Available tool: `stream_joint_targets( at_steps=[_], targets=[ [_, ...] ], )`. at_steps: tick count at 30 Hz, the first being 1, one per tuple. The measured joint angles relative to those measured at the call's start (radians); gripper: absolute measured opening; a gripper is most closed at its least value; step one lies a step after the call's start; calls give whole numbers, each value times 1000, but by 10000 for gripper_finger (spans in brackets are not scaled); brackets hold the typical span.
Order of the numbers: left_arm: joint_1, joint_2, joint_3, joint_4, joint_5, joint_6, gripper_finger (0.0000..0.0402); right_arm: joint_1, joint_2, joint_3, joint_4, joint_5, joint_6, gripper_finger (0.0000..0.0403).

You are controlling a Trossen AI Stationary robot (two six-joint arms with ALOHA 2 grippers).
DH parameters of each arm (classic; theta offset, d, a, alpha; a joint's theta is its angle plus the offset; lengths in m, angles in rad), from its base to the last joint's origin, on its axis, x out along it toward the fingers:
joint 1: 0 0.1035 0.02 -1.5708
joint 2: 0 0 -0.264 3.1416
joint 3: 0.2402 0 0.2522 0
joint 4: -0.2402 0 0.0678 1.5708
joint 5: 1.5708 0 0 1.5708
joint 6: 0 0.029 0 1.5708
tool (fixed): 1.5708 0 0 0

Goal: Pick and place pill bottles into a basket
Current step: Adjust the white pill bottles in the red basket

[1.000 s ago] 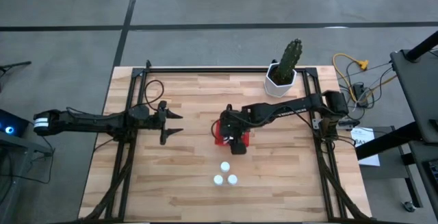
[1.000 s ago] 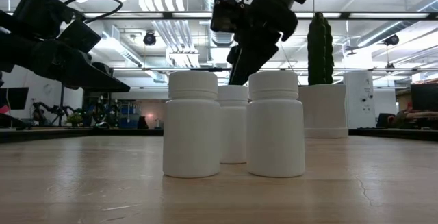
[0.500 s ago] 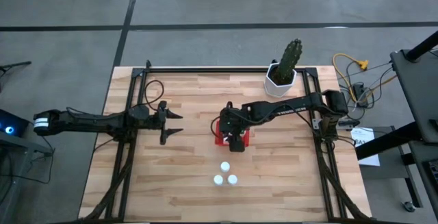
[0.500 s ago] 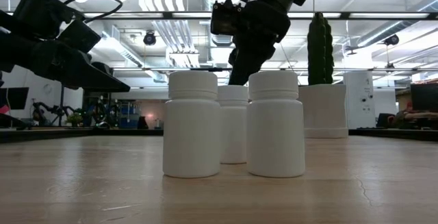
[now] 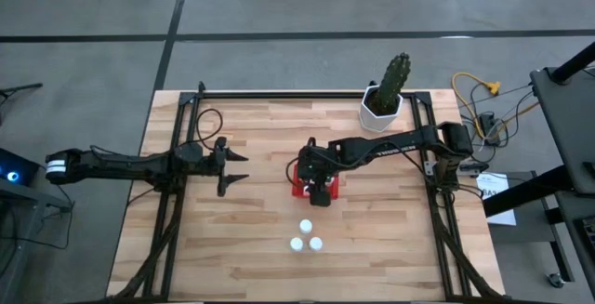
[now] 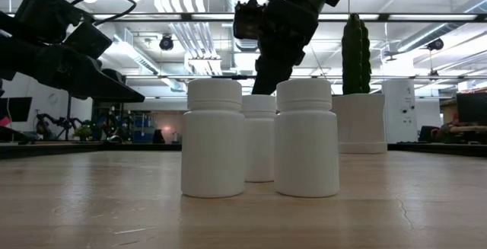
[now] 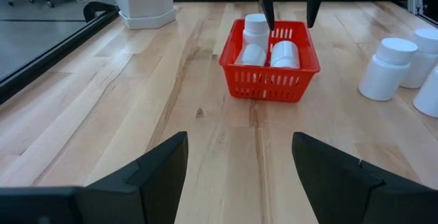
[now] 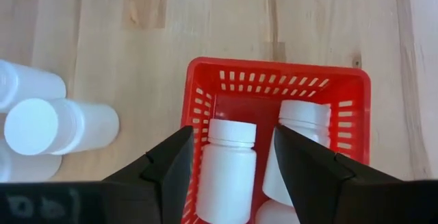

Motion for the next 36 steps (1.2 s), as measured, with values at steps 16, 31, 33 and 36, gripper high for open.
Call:
stream_joint_targets(
  at_steps=[16, 31, 33, 36],
  targets=[
    [0, 0, 0, 0, 0, 0, 245, -31, 0, 0, 29, 9, 3, 200],
    [0, 0, 0, -1, 0, 0, 245, -35, 0, 0, -19, 30, 16, 287],
    [0, 0, 0, -1, 0, 0, 245, -37, 0, 0, -54, 49, 20, 286],
    [0, 0, 0, -1, 0, 0, 245, -44, 0, 0, -85, 84, 17, 278]
  ],
)
